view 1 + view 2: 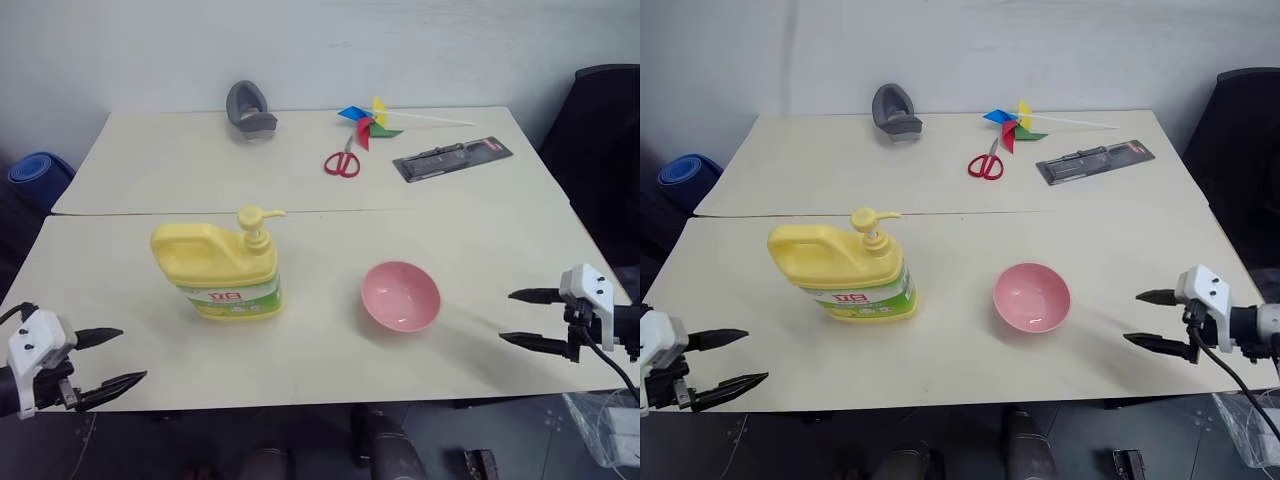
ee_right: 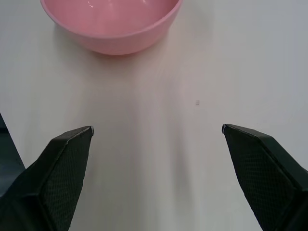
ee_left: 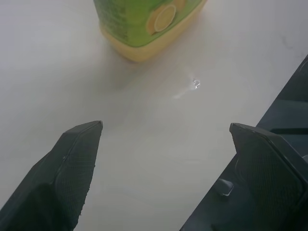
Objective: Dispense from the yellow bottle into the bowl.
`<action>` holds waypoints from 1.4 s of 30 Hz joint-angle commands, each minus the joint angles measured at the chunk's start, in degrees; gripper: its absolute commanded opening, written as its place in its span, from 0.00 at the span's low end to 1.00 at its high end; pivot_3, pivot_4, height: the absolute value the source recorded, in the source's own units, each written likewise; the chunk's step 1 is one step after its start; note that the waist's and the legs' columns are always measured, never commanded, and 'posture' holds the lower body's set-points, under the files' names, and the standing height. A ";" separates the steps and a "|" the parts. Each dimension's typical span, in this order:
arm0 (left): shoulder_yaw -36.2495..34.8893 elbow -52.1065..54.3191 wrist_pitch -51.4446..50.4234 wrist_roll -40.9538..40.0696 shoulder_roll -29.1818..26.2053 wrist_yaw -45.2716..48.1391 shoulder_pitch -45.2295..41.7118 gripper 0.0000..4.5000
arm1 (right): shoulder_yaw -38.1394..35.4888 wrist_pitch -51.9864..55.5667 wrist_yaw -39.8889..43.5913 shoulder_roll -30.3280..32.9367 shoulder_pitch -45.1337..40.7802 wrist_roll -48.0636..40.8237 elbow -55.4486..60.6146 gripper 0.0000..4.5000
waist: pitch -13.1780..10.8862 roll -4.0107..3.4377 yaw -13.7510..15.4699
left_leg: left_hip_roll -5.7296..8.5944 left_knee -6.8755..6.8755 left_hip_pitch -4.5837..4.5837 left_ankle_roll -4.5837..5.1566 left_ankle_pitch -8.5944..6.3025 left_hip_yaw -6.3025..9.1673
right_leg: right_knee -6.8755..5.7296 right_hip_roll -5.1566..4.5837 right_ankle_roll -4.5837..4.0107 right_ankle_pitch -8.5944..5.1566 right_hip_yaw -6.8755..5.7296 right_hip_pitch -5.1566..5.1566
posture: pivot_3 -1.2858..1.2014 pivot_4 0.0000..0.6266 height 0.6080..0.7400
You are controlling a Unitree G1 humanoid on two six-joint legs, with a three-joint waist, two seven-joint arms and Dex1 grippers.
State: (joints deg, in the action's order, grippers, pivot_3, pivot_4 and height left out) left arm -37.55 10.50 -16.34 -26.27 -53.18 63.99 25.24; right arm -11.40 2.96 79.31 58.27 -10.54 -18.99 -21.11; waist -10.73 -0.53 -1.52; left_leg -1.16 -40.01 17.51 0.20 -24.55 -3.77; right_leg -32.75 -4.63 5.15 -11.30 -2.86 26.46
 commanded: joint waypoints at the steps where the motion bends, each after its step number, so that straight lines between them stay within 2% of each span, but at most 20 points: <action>1: -1.54 0.83 0.26 -0.37 0.27 -0.04 -0.58 1.00 | -0.34 0.76 -0.15 -0.12 -0.35 -0.49 1.67 0.99 | 0.00 0.00 0.00 | 0.00 0.00 -0.02 0.00 0.00 -0.01 | -0.03 0.00 0.00 0.00 0.00 0.00 | 0.52 0.24 1.00; 7: -2.63 5.57 -6.99 -4.47 0.00 -0.56 -0.68 1.00 | -0.17 4.52 -1.41 0.26 0.53 -0.73 6.24 0.99 | 0.00 0.01 0.00 | 0.00 -0.04 -0.11 0.01 0.00 -0.11 | -0.19 0.00 0.00 0.00 0.04 0.00 | 0.52 0.24 1.00; 11: -7.04 14.44 -15.74 -12.89 -3.97 6.21 1.91 1.00 | -1.14 11.28 -1.30 1.21 3.22 -4.01 17.26 0.99 | -0.05 0.13 0.02 | -0.08 -0.04 -0.09 -0.12 0.04 -0.09 | -0.21 0.06 -0.02 -0.01 0.02 0.05 | 0.52 0.24 1.00; 16: -10.60 21.51 -24.28 -23.48 -9.81 9.85 -1.87 1.00 | 0.58 16.52 -4.68 -0.30 3.51 -5.72 29.77 0.99 | -0.06 0.13 0.04 | -0.05 -0.07 -0.12 -0.17 0.05 -0.07 | -0.18 0.06 -0.04 -0.03 0.09 -0.01 | 0.52 0.24 1.00; 19: -7.74 24.19 -26.83 -27.90 -12.97 8.12 -7.82 1.00 | 4.50 17.97 -7.61 -2.04 2.93 -4.74 36.09 0.99 | -0.05 0.20 0.10 | -0.05 -0.06 -0.22 -0.26 0.10 -0.06 | -0.20 0.11 -0.09 -0.05 0.08 0.00 | 0.52 0.24 1.00; 21: -4.09 25.82 -26.20 -28.10 -14.23 7.66 -11.14 1.00 | 7.93 19.31 -10.15 -3.81 1.75 -3.62 39.26 0.99 | -0.05 0.20 0.08 | -0.05 -0.04 -0.21 -0.33 0.13 -0.07 | -0.26 0.12 -0.11 -0.06 0.09 -0.01 | 0.52 0.24 1.00; 25: 7.74 24.05 -24.32 -25.77 -15.11 6.48 -19.42 1.00 | 18.77 19.74 -15.22 -9.92 -4.20 3.72 38.57 0.99 | -0.05 0.25 -0.24 | -0.02 -0.05 -0.18 -0.43 0.19 -0.11 | -0.37 0.15 -0.12 -0.07 0.22 -0.04 | 0.52 0.24 1.00; 28: 14.34 21.86 -21.96 -22.14 -14.90 6.64 -24.60 1.00 | 23.04 18.69 -17.15 -12.57 -7.74 7.94 35.05 0.85 | -0.07 0.28 -0.15 | 0.14 -0.06 -0.22 -0.44 0.23 -0.11 | -0.58 0.16 -0.12 -0.07 0.30 -0.02 | 0.52 0.24 1.00; 36: 21.53 19.67 -21.44 -20.58 -12.45 5.36 -33.06 1.00 | 25.33 17.13 -20.73 -14.83 -9.83 13.04 30.88 0.25 | -0.05 0.32 0.05 | 0.16 -0.08 -0.22 -0.38 0.22 -0.02 | -0.58 0.16 -0.14 -0.08 0.20 0.07 | 0.52 0.24 1.00; 42: 22.44 19.14 -21.52 -20.06 -11.45 4.74 -34.69 1.00 | 24.26 18.83 -18.46 -13.16 -7.29 11.31 33.68 0.25 | -0.05 0.33 0.04 | 0.17 -0.07 -0.20 -0.33 0.19 -0.05 | -0.51 0.15 -0.13 -0.08 0.20 0.08 | 0.52 0.24 1.00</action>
State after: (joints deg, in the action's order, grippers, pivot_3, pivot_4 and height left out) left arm -14.63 29.51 -38.41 -46.69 -64.87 68.82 -8.74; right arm 14.61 21.55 60.39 44.11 -18.26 -6.67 10.04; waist -10.78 -0.20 -1.49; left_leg -1.00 -40.09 17.30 -0.13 -24.36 -3.81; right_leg -33.27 -4.48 5.02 -11.38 -2.67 26.53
